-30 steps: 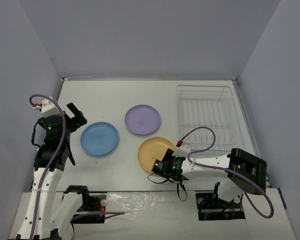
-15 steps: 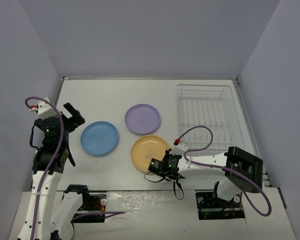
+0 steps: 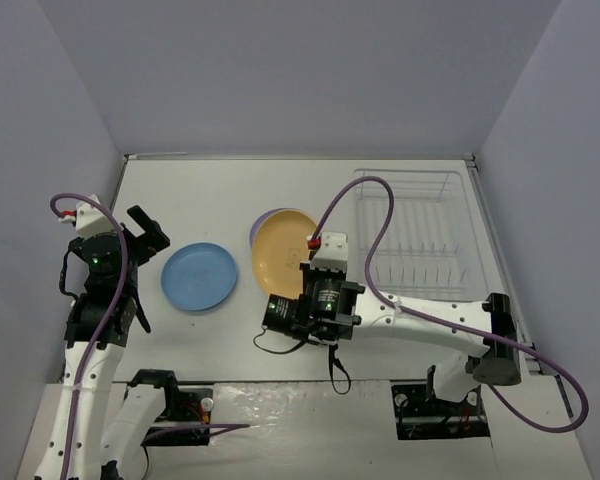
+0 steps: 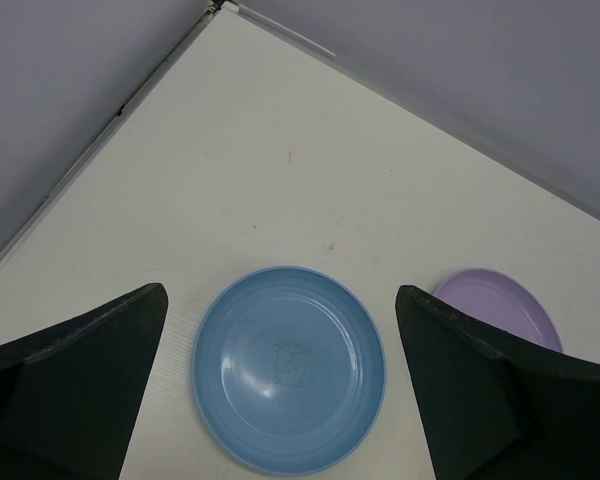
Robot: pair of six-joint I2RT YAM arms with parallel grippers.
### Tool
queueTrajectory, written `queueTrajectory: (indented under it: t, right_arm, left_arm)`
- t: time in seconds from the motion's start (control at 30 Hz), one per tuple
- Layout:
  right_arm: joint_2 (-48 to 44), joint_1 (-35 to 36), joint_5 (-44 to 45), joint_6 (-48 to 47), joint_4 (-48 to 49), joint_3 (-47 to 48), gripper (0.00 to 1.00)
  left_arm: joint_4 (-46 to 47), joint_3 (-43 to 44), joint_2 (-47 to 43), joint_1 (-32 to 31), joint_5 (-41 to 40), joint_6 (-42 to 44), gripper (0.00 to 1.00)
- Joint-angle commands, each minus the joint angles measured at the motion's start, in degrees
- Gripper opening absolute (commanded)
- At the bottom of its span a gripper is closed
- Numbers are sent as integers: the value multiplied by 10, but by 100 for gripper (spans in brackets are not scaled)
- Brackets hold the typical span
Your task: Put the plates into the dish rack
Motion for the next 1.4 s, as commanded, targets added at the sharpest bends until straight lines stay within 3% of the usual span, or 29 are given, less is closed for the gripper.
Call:
queueTrajectory:
  t: [0.0, 0.17, 0.37, 0.53, 0.6, 0.8, 1.1, 1.37]
  right_arm:
    - [-15, -76, 261, -170, -68, 96, 0]
    - [-13, -191, 335, -336, -102, 197, 0]
    - [-11, -226, 330, -503, -102, 274, 0]
    - [42, -256, 331, -645, -49, 235, 0]
    - [106, -287, 336, -611, -101, 242, 0]
    - [165, -382, 336, -641, -103, 284, 0]
    - [169, -498, 336, -678, -103, 219, 0]
    - [139, -522, 335, -665, -104, 136, 0]
  left_arm:
    - [21, 12, 9, 3, 2, -2, 97]
    - [22, 11, 11, 2, 5, -3, 97]
    - [39, 9, 25, 2, 20, -8, 97]
    - [41, 14, 47, 3, 31, -9, 97]
    - [38, 17, 53, 3, 33, -6, 97]
    - [35, 16, 52, 3, 24, -4, 97]
    - [36, 15, 53, 2, 20, -3, 97]
    - [37, 14, 58, 2, 16, -4, 97]
